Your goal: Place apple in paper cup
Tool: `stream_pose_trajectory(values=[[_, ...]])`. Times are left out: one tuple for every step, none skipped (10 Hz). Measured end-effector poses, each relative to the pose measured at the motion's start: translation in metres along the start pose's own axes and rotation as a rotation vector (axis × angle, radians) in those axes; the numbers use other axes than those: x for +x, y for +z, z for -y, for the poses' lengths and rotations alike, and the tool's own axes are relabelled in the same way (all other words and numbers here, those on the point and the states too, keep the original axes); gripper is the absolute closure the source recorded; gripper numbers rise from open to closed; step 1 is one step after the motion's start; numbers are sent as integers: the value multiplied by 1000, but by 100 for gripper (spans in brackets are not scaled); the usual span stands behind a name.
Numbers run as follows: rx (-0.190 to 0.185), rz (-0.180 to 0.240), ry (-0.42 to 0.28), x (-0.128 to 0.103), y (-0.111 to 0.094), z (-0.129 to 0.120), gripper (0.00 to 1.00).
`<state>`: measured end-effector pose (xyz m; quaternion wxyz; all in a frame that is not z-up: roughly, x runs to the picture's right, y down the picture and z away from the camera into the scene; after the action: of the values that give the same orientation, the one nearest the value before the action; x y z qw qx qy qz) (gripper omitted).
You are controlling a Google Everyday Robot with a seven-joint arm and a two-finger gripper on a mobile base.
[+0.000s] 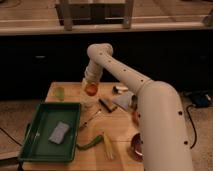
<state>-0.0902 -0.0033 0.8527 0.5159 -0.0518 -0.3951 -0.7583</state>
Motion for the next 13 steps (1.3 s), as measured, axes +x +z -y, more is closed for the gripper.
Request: stream_pose_trajectory(values=[[3, 3, 1, 1, 1, -1, 21], [4, 5, 1, 1, 1, -1, 20], [4, 5, 1, 1, 1, -1, 20], [8, 11, 5, 2, 2, -3, 20], [11, 11, 7, 3, 2, -4, 20], [12, 12, 9, 3, 2, -5, 20], [13, 14, 11, 4, 2, -5, 20], [14, 15, 13, 4, 3, -6, 20], [15, 16, 14, 4, 3, -5, 20], [15, 18, 16, 4, 3, -6, 20], [15, 18, 17, 4, 3, -7, 20], [15, 19, 19, 3, 3, -7, 20], [13, 21, 25, 3, 4, -7, 20]])
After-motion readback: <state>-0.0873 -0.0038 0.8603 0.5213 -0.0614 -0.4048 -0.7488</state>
